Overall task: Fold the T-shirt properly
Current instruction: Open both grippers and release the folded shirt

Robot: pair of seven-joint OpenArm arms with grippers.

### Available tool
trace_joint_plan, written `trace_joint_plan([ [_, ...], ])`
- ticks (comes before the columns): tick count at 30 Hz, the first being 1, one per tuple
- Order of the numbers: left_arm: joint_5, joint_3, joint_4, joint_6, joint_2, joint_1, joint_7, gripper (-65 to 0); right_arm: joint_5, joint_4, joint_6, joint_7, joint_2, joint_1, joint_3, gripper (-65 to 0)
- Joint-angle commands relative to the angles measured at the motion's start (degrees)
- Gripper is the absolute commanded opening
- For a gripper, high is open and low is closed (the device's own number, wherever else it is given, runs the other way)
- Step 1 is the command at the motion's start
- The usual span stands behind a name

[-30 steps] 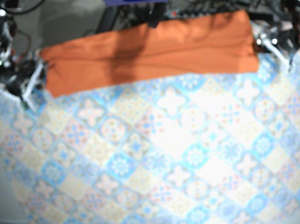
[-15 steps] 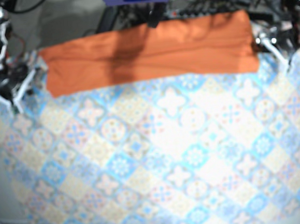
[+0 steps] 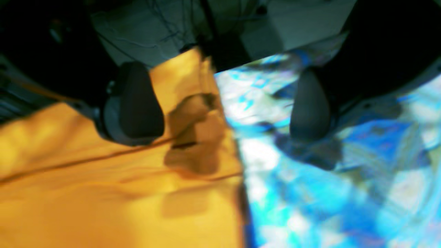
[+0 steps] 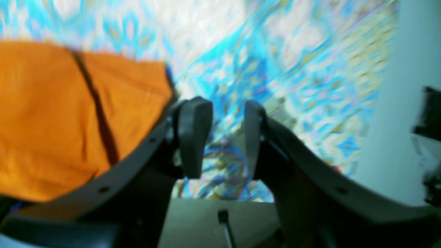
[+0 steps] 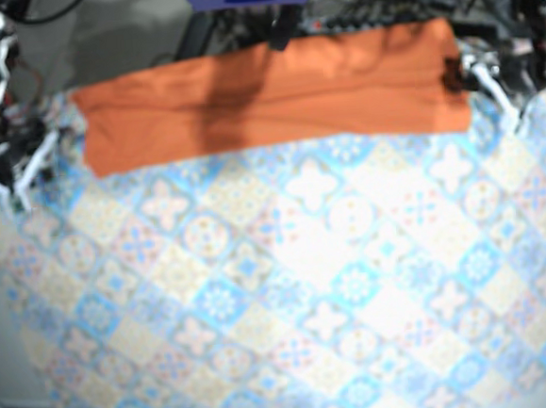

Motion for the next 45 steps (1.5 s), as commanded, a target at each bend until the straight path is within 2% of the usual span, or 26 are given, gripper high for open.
trace_joint_plan([
  [1, -1.9, -0.7, 0.1, -0.8, -2.2, -0.2, 0.3, -9.8, 0.4, 0.7, -0.2, 0.1, 0.2, 0.1, 2.4, -45.4],
  [5, -9.6, -2.9, -6.4, -0.9, -2.5, -0.2, 2.6, -10.6, 0.5, 0.7, -0.2, 0.1, -2.0, 0.1, 6.6, -45.4],
  [7, -10.9, -2.9, -8.1, -0.9, -2.6, -0.2, 2.7, -10.6, 1.2, 0.7, -0.2, 0.1, -2.8, 0.1, 7.4, -45.3],
  [14, -10.8, -2.9, -8.4, -0.9, -2.2, 0.8, 2.4, -10.6, 7.1, 0.1, -0.2, -0.2, -2.7, 0.0, 7.6, -45.3],
  [21, -11.3, -2.9, -15.3, -1.0, -0.8, -1.4, 2.2, -10.6, 7.1, 0.1, -0.2, -1.2, -2.8, 0.1, 7.6, -45.3],
  [30, -10.8, -2.9, -15.7, -1.7, 2.4, -4.2, 2.8, -10.6, 7.1, 0.2, -0.2, -1.2, -2.8, 0.1, 7.6, -45.3],
  [45, -11.0, 1.6, -15.7, -1.6, 2.6, -4.2, 2.8, -10.6, 7.0, 0.2, -0.2, -1.2, -2.8, 0.0, 7.5, -45.3],
])
